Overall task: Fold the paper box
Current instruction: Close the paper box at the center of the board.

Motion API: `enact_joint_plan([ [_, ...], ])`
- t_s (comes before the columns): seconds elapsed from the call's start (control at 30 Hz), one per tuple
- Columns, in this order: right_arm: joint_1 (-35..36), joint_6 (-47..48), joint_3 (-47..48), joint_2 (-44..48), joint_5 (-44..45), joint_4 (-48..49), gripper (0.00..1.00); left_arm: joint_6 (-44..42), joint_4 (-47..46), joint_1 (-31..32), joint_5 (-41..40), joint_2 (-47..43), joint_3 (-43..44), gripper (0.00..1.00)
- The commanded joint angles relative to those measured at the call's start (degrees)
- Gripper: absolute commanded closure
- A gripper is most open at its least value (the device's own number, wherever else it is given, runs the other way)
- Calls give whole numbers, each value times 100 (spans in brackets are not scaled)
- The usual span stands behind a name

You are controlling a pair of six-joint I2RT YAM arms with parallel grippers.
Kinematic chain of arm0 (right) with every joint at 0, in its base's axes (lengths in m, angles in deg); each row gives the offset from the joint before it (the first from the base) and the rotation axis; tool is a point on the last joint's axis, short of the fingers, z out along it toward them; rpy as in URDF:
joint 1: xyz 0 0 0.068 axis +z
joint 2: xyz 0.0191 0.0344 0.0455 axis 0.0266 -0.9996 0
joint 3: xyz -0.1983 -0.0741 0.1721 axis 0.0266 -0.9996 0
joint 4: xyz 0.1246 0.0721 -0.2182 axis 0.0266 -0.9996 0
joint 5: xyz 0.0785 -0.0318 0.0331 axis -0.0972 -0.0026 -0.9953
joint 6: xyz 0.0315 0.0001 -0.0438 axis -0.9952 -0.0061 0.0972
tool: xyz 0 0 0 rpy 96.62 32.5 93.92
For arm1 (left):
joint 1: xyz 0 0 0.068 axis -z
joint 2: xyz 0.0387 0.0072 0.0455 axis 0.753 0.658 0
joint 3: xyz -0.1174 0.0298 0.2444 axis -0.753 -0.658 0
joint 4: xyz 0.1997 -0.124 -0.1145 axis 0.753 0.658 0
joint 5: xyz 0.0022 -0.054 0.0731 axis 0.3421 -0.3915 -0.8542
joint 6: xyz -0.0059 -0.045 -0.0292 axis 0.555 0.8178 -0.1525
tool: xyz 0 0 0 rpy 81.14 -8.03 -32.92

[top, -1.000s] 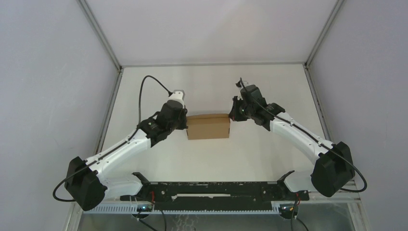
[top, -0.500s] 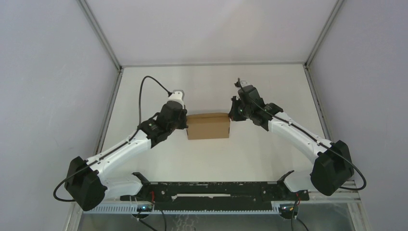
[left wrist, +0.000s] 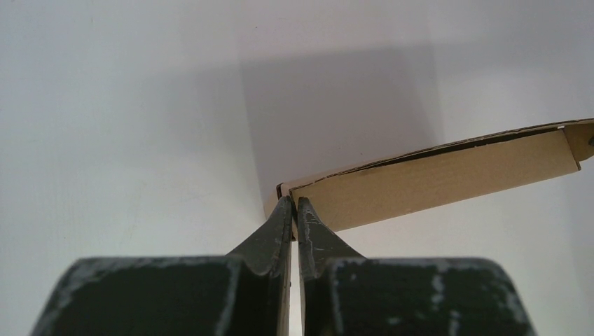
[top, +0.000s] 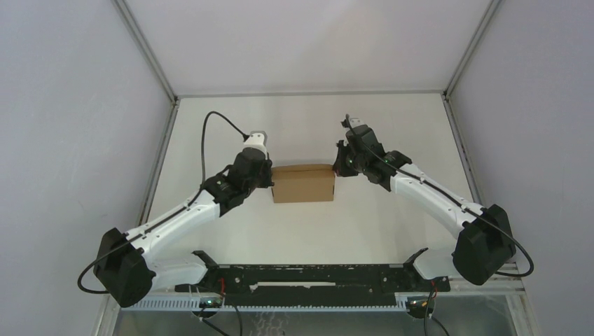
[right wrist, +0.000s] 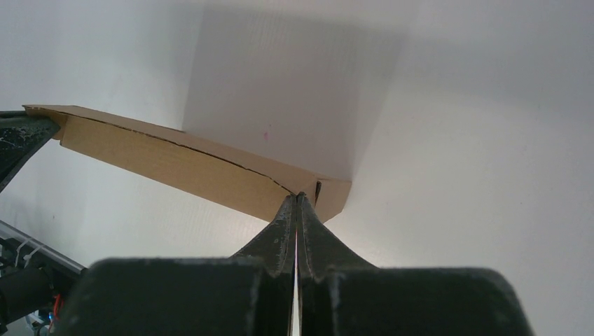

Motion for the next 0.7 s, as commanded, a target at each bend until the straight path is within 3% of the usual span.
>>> enact_joint_plan([
  [0.0, 308, -205, -182, -17, -674, -115, 100, 257, -192, 248, 661, 35, -199, 93],
  [0.67, 481, -133, -332, 131, -495, -229, 100, 194, -213, 443, 328, -269, -534, 95],
])
